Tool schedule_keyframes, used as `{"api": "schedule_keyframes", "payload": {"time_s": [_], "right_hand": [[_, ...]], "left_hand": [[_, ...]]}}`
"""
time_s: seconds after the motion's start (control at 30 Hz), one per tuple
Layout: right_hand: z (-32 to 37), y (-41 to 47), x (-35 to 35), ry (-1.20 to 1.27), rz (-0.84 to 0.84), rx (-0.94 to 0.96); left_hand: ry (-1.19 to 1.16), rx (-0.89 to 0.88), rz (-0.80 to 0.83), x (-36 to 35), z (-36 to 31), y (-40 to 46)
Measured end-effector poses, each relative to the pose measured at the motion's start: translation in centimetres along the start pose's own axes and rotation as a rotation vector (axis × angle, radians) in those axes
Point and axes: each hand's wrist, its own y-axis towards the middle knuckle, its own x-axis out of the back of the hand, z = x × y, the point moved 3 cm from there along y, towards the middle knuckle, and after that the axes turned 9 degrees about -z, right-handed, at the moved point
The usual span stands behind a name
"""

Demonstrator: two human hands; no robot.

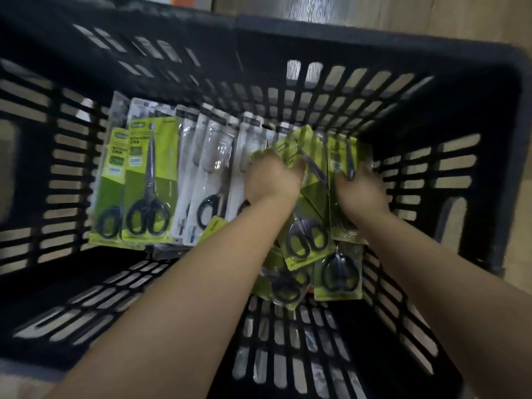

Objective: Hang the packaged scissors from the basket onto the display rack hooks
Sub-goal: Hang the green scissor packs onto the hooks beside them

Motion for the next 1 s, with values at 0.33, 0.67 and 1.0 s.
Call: {"api": "schedule_keyframes", "payload": {"time_s": [0.33, 0.67, 1.0], "right_hand": [[-0.8, 0.8, -1.4, -0.05, -0.004, -0.111], [-0.3, -2.1, -0.8, -0.066, 0.128, -0.014], [-0.7, -2.0, -1.2, 0.083, 0.174, -0.042]], "left_hand": [[-0.022, 0.06, -0.026, -1.4, 0.1, 1.8], [-0.652, 0.393, 0.021, 1.3, 4.2, -0.4], [-0.757, 0.429, 0.25, 1.0, 3.8, -0.7]]}}
